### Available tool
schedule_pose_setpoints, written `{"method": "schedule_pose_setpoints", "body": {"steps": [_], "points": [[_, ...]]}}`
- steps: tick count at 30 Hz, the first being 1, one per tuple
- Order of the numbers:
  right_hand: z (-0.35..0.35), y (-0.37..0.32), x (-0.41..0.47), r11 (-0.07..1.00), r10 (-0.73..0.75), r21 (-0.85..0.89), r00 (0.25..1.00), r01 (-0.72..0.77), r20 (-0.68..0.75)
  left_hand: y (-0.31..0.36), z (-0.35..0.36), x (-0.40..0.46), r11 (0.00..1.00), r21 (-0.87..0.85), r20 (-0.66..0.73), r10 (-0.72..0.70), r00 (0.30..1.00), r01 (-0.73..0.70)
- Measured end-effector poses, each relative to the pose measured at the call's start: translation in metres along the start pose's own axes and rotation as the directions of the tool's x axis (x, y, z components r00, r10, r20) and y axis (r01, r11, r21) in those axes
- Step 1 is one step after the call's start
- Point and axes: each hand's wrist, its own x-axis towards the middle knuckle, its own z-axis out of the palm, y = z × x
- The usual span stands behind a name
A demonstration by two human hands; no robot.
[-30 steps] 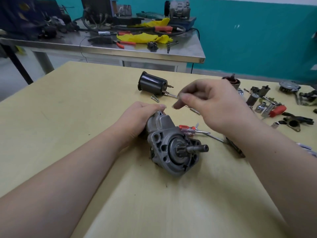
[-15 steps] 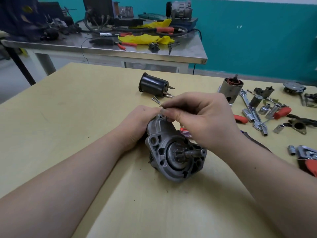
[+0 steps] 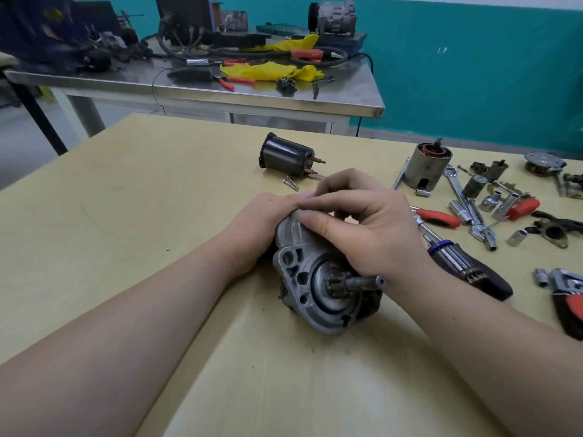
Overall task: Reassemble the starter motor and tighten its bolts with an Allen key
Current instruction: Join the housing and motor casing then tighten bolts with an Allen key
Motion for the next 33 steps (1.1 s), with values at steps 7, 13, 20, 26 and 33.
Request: {"method": "schedule_pose_setpoints", "body": {"steps": [7,13,20,26,33], "points": [[-0.009,-0.012,0.001,0.923,0.262,0.238,0.947,-0.301,0.184,0.012,0.004,-0.010,0.984,-0.173,-0.141,-0.077,0.987,0.053],[-0.015,-0.014,-0.004,0.957,0.288,-0.046,0.917,-0.287,0.276,0.023,-0.003,-0.012,0.987,-0.163,-0.106,-0.029,0.994,0.011],[-0.012,-0.011,-0.004,0.926,0.343,0.084,0.911,-0.369,0.231,0.016,-0.001,-0.013,0.994,-0.089,-0.125,0.058,0.990,-0.069],[-0.014,-0.003,0.002,0.879,0.447,0.098,0.878,-0.466,0.169,0.013,0.001,-0.017,0.991,-0.122,0.031,0.063,0.998,-0.059],[-0.022,0.004,0.008,0.851,0.504,0.057,0.843,-0.522,0.187,0.014,-0.002,-0.019,0.992,-0.057,0.172,0.123,0.977,-0.115]]}}
